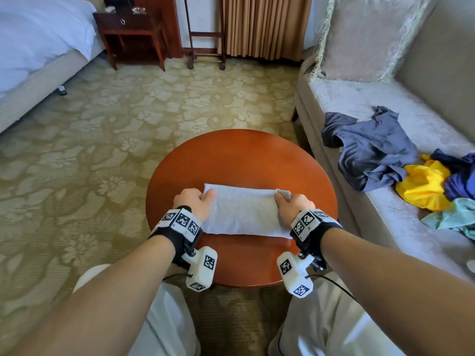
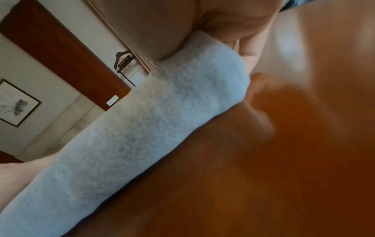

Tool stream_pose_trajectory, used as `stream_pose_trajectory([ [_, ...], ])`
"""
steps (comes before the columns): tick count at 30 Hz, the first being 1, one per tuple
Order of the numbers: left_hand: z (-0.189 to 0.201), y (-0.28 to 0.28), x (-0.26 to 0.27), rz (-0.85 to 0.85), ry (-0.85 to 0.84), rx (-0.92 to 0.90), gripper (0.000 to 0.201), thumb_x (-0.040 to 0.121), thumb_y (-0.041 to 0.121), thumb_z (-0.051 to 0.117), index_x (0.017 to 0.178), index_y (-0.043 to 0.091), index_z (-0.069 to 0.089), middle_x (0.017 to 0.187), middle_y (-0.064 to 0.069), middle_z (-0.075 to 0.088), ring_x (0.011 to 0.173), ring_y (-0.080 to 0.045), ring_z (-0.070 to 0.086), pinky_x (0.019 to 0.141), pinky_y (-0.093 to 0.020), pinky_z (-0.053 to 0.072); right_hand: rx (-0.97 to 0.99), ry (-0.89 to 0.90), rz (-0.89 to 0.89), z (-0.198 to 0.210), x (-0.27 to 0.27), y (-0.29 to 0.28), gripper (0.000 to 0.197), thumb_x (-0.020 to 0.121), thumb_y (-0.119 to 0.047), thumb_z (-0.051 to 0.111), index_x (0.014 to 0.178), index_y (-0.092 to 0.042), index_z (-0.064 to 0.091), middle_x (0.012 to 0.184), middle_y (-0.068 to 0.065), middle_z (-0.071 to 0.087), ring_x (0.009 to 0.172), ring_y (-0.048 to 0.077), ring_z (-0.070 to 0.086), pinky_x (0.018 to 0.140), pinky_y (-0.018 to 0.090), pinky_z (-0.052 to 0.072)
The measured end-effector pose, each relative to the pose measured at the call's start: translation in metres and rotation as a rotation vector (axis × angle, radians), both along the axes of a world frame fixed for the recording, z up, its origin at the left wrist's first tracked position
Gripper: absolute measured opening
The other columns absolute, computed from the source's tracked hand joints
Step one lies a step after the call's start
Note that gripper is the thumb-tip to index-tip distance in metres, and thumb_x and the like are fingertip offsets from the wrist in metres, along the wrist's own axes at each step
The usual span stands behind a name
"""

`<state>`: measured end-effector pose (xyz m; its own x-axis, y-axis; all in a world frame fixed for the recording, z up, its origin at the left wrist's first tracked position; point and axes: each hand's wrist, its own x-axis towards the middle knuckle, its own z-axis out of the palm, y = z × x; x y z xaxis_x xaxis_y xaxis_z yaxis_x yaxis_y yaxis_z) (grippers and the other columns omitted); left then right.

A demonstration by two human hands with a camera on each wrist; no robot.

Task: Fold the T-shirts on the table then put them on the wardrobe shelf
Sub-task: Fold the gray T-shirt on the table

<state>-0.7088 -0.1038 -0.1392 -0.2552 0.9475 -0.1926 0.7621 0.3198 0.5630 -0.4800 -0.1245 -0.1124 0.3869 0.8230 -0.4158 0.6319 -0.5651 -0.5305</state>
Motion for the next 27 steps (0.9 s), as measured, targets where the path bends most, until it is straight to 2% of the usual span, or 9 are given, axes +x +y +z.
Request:
stream_pose_trajectory([
  [3,0.002,0.005,0.001,0.049,0.0,-0.075,0.057,0.091,0.053,0.056,0.05,0.015,0.044,0.052,-0.001,0.047,0.056,-0.021,0.048,0.051,-0.03,0.032,-0.016,-0.031,-0.076,0.002,-0.001,0.002,0.05,0.089,-0.055,0.051,0.103,-0.008,0.058,0.082,0.008,0.059,0.066,0.023,0.056,0.06,0.029,0.045],
  [6,0.01,0.005,-0.001,0.057,0.083,-0.068,0.049,0.085,0.059,0.06,0.066,0.014,0.055,0.066,-0.002,0.059,0.058,-0.019,0.052,0.049,-0.027,0.033,0.052,-0.188,-0.046,0.0,-0.004,0.005,0.058,0.084,-0.056,0.054,0.118,-0.011,0.042,0.111,0.01,0.056,0.098,0.03,0.057,0.087,0.042,0.048],
  [8,0.014,0.003,-0.001,0.084,0.01,0.03,0.047,0.08,0.056,0.068,0.097,0.014,0.057,0.095,-0.003,0.062,0.078,-0.02,0.055,0.061,-0.029,0.041,0.227,-0.285,0.002,-0.002,-0.006,0.005,0.06,0.08,-0.055,0.056,0.123,-0.017,0.038,0.125,0.006,0.046,0.115,0.027,0.045,0.098,0.044,0.039],
  [10,0.015,0.001,0.0,0.054,-0.067,0.142,0.057,0.077,0.053,0.073,0.116,0.02,0.049,0.114,-0.002,0.055,0.098,-0.021,0.054,0.079,-0.035,0.048,0.36,-0.353,0.184,-0.002,-0.01,0.003,0.066,0.079,-0.058,0.054,0.132,-0.025,0.034,0.138,0.001,0.035,0.128,0.024,0.033,0.104,0.044,0.031],
  [13,0.015,-0.006,0.009,-0.121,0.036,0.084,0.062,0.078,0.057,0.069,0.129,0.032,0.045,0.124,-0.001,0.045,0.114,-0.023,0.049,0.097,-0.045,0.046,0.211,-0.428,0.53,-0.009,-0.018,0.002,0.067,0.086,-0.068,0.036,0.144,-0.038,0.026,0.159,-0.007,0.004,0.146,0.025,-0.002,0.115,0.054,0.007],
  [16,0.014,-0.01,0.015,-0.183,0.151,-0.056,0.067,0.084,0.062,0.059,0.142,0.036,0.041,0.137,-0.003,0.04,0.127,-0.027,0.04,0.105,-0.047,0.038,-0.018,-0.452,0.615,-0.019,-0.019,0.002,0.073,0.088,-0.072,0.014,0.152,-0.036,0.015,0.161,-0.01,-0.007,0.146,0.027,-0.018,0.115,0.055,-0.008],
  [20,0.015,-0.009,0.018,-0.197,0.248,-0.14,0.071,0.086,0.068,0.053,0.147,0.036,0.037,0.141,-0.006,0.036,0.13,-0.028,0.034,0.102,-0.045,0.037,-0.131,-0.404,0.538,-0.024,-0.018,0.006,0.082,0.086,-0.075,0.013,0.154,-0.031,-0.001,0.16,-0.012,-0.013,0.146,0.026,-0.019,0.117,0.052,-0.01],
  [24,0.019,-0.007,0.022,-0.139,0.196,-0.2,0.084,0.083,0.063,0.062,0.147,0.015,0.036,0.143,-0.012,0.039,0.127,-0.032,0.043,0.097,-0.042,0.042,-0.132,-0.208,0.289,-0.018,-0.019,0.008,0.069,0.093,-0.06,0.026,0.153,-0.03,0.01,0.161,-0.006,-0.011,0.148,0.027,-0.009,0.119,0.049,-0.001],
  [27,0.024,-0.006,0.029,-0.063,0.147,-0.243,0.068,0.079,0.06,0.069,0.115,0.004,0.058,0.107,-0.011,0.061,0.083,-0.025,0.06,0.067,-0.032,0.047,-0.088,-0.25,0.008,-0.014,-0.016,0.006,0.058,0.091,-0.042,0.042,0.142,-0.017,0.032,0.147,0.009,0.026,0.135,0.03,0.023,0.112,0.047,0.022],
])
